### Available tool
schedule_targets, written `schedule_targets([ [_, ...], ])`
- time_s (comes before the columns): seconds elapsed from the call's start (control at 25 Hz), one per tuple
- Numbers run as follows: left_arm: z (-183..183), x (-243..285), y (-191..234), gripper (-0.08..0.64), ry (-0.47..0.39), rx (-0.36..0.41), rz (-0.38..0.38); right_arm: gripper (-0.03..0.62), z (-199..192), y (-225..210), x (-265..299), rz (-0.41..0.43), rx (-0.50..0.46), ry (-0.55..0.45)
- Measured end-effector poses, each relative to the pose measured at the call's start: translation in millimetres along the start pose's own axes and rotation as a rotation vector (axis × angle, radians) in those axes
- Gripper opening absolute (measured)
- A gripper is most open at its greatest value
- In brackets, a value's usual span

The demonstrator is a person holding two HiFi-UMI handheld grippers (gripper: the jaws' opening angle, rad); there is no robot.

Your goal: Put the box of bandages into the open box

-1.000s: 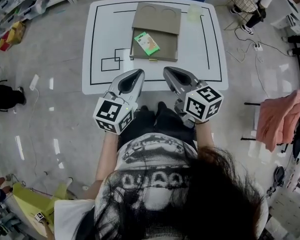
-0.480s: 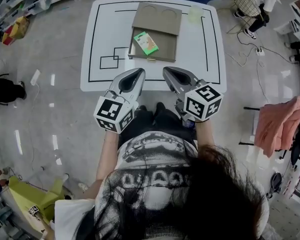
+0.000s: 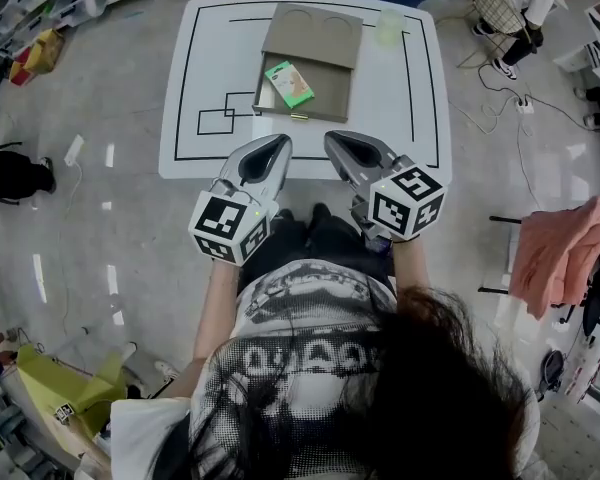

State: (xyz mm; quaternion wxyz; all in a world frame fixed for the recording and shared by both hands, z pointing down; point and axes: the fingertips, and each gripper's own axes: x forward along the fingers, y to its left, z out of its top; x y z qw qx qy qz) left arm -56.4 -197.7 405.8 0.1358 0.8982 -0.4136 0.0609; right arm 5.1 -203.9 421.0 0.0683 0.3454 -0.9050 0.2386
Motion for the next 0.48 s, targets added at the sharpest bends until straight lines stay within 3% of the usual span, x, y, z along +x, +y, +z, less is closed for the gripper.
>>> schedule_targets([
  [0.48,-2.7,12.3,-5.8,0.000,0.007,0.000,0.020,-0.003,1.8,-17.0,-7.0,0.009,-0.006,0.001],
])
